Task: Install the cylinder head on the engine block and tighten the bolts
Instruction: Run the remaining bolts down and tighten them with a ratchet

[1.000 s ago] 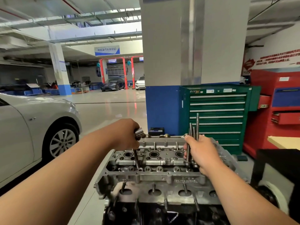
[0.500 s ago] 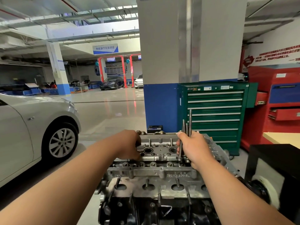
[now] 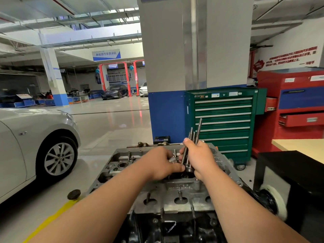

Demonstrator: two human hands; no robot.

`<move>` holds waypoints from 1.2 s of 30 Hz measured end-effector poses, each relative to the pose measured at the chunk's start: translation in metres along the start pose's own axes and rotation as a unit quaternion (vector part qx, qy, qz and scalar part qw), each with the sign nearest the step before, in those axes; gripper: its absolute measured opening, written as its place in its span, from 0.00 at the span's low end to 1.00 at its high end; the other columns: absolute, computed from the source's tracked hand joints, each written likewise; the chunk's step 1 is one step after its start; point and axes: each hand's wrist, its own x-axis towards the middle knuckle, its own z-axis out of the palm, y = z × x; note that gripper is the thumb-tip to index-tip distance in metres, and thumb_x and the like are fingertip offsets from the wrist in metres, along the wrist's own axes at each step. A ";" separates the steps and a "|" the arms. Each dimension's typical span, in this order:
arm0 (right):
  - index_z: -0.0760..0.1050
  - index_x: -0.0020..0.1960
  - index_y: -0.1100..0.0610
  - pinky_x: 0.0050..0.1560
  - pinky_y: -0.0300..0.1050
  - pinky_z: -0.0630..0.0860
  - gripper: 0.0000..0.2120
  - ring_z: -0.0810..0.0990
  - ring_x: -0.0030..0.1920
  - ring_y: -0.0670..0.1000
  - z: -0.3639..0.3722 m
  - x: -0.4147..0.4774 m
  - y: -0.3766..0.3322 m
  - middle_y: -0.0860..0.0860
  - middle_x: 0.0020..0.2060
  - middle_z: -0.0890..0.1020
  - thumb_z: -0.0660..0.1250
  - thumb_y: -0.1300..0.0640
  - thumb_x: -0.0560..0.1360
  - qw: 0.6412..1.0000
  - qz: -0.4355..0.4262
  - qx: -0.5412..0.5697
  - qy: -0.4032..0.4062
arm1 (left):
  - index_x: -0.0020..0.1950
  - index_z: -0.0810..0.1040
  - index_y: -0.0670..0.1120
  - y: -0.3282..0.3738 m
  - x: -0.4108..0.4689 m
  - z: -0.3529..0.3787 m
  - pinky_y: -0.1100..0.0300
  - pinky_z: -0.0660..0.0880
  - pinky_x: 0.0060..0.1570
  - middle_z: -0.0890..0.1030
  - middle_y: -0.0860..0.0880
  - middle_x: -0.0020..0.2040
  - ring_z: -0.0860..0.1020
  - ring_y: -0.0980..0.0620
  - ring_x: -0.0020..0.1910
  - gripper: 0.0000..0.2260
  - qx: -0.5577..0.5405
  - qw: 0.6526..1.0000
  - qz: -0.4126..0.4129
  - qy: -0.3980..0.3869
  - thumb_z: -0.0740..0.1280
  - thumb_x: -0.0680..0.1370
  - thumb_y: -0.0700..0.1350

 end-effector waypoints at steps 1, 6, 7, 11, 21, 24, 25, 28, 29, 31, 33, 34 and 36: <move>0.73 0.45 0.57 0.32 0.46 0.77 0.08 0.78 0.26 0.48 0.000 0.001 0.000 0.48 0.24 0.79 0.62 0.54 0.80 1.000 0.003 0.014 0.001 | 0.33 0.72 0.44 0.003 0.000 0.005 0.58 0.62 0.31 0.68 0.50 0.28 0.66 0.52 0.28 0.19 -0.001 1.000 -0.001 0.011 0.72 0.72 0.57; 0.73 0.46 0.56 0.32 0.47 0.78 0.07 0.79 0.26 0.48 -0.001 0.001 0.001 0.48 0.24 0.80 0.62 0.54 0.80 0.999 0.016 0.049 0.005 | 0.36 0.76 0.47 0.005 -0.002 0.015 0.61 0.62 0.27 0.69 0.54 0.26 0.67 0.55 0.26 0.11 -0.015 0.999 0.013 0.042 0.73 0.72 0.52; 0.73 0.46 0.56 0.33 0.47 0.79 0.08 0.80 0.27 0.49 -0.001 0.001 0.001 0.48 0.24 0.80 0.62 0.53 0.80 0.998 0.018 0.050 0.014 | 0.39 0.78 0.47 0.005 -0.004 0.016 0.63 0.62 0.27 0.71 0.54 0.27 0.69 0.56 0.27 0.08 -0.007 0.998 0.026 0.057 0.72 0.72 0.50; 0.73 0.45 0.57 0.34 0.49 0.80 0.09 0.81 0.27 0.50 0.000 0.002 0.001 0.51 0.28 0.82 0.61 0.52 0.80 0.999 0.010 0.026 0.046 | 0.43 0.78 0.52 -0.001 -0.008 0.002 0.66 0.65 0.28 0.78 0.55 0.34 0.73 0.61 0.29 0.01 -0.098 0.982 0.024 0.159 0.68 0.75 0.47; 0.71 0.44 0.57 0.35 0.50 0.80 0.08 0.77 0.25 0.48 0.002 -0.001 0.000 0.52 0.30 0.80 0.61 0.55 0.81 0.999 0.004 0.021 0.049 | 0.44 0.81 0.50 -0.017 -0.026 -0.076 0.74 0.65 0.23 0.80 0.58 0.29 0.73 0.63 0.24 0.04 -0.074 0.983 0.049 0.161 0.67 0.77 0.45; 0.71 0.44 0.57 0.34 0.48 0.80 0.08 0.77 0.25 0.46 0.003 -0.002 -0.001 0.52 0.30 0.80 0.61 0.55 0.81 0.999 0.004 0.014 0.048 | 0.43 0.82 0.51 -0.018 -0.027 -0.072 0.71 0.68 0.25 0.78 0.55 0.29 0.72 0.62 0.24 0.05 -0.047 0.987 0.040 0.150 0.67 0.75 0.48; 0.71 0.44 0.57 0.33 0.48 0.80 0.08 0.78 0.25 0.46 0.003 -0.002 -0.001 0.52 0.30 0.80 0.61 0.55 0.81 0.999 0.003 0.012 0.048 | 0.43 0.82 0.51 -0.018 -0.027 -0.068 0.71 0.68 0.25 0.79 0.54 0.30 0.72 0.62 0.24 0.05 -0.045 0.988 0.039 0.142 0.67 0.75 0.48; 0.72 0.45 0.57 0.33 0.48 0.80 0.08 0.77 0.24 0.45 0.003 -0.003 -0.001 0.50 0.28 0.80 0.61 0.55 0.81 0.999 -0.002 0.011 0.048 | 0.42 0.81 0.52 -0.016 -0.023 -0.053 0.72 0.64 0.24 0.76 0.56 0.30 0.72 0.63 0.26 0.04 -0.016 0.992 0.053 0.118 0.68 0.75 0.47; 0.72 0.45 0.57 0.34 0.48 0.80 0.08 0.77 0.24 0.46 0.003 -0.003 -0.001 0.50 0.28 0.79 0.61 0.55 0.81 0.999 -0.003 0.011 0.047 | 0.41 0.81 0.53 -0.015 -0.021 -0.048 0.72 0.64 0.25 0.75 0.56 0.30 0.72 0.63 0.26 0.04 -0.009 0.992 0.058 0.115 0.68 0.75 0.47; 0.72 0.44 0.57 0.36 0.50 0.81 0.08 0.77 0.24 0.47 0.002 -0.003 -0.001 0.49 0.27 0.79 0.62 0.55 0.80 0.999 -0.005 0.006 0.047 | 0.41 0.80 0.54 -0.013 -0.018 -0.042 0.71 0.64 0.26 0.76 0.56 0.32 0.73 0.63 0.28 0.04 -0.004 0.991 0.062 0.118 0.67 0.75 0.47; 0.72 0.44 0.57 0.36 0.50 0.81 0.08 0.77 0.24 0.47 0.002 -0.003 -0.001 0.49 0.26 0.79 0.62 0.56 0.80 0.999 -0.007 0.005 0.049 | 0.42 0.80 0.53 -0.011 -0.014 -0.041 0.66 0.69 0.31 0.79 0.55 0.35 0.75 0.61 0.32 0.04 0.011 0.990 0.064 0.124 0.67 0.75 0.47; 0.72 0.43 0.57 0.36 0.50 0.81 0.08 0.77 0.24 0.46 0.002 -0.003 -0.001 0.49 0.27 0.79 0.62 0.56 0.80 0.999 -0.009 0.002 0.050 | 0.42 0.81 0.51 -0.010 -0.012 -0.041 0.63 0.71 0.33 0.80 0.54 0.36 0.76 0.58 0.34 0.04 0.019 0.990 0.065 0.126 0.67 0.75 0.47; 0.72 0.43 0.56 0.35 0.49 0.80 0.08 0.77 0.25 0.46 0.002 -0.004 -0.002 0.50 0.28 0.80 0.62 0.56 0.80 0.999 -0.011 -0.004 0.050 | 0.42 0.81 0.49 -0.008 -0.011 -0.041 0.61 0.71 0.32 0.80 0.53 0.35 0.76 0.56 0.33 0.04 0.023 0.990 0.062 0.125 0.66 0.75 0.47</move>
